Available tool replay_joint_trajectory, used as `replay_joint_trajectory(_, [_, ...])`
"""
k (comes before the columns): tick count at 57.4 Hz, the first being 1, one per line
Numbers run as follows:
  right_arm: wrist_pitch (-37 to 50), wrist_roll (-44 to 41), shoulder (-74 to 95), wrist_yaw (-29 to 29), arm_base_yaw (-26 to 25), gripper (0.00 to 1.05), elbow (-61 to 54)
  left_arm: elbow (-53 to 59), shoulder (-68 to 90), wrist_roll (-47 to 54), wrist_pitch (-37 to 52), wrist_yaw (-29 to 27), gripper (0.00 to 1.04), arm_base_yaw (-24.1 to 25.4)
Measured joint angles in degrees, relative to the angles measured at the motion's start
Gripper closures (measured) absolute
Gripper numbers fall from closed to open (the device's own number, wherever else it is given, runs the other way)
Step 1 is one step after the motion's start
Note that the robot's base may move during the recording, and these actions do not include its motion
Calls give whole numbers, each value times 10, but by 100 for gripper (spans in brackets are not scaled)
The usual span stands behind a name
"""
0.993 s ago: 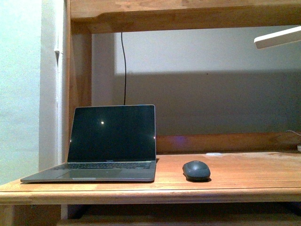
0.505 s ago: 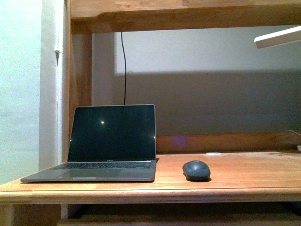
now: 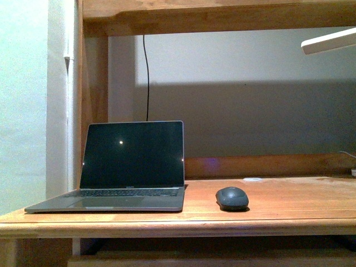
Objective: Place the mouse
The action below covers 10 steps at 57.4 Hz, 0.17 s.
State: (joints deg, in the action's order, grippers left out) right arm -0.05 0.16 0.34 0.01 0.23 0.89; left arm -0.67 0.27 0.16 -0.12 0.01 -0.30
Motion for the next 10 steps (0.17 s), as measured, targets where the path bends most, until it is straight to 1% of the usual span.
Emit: replay_joint_trajectory(10, [0, 0, 0, 0, 0, 7, 0, 0, 0, 0, 0, 0, 8, 0])
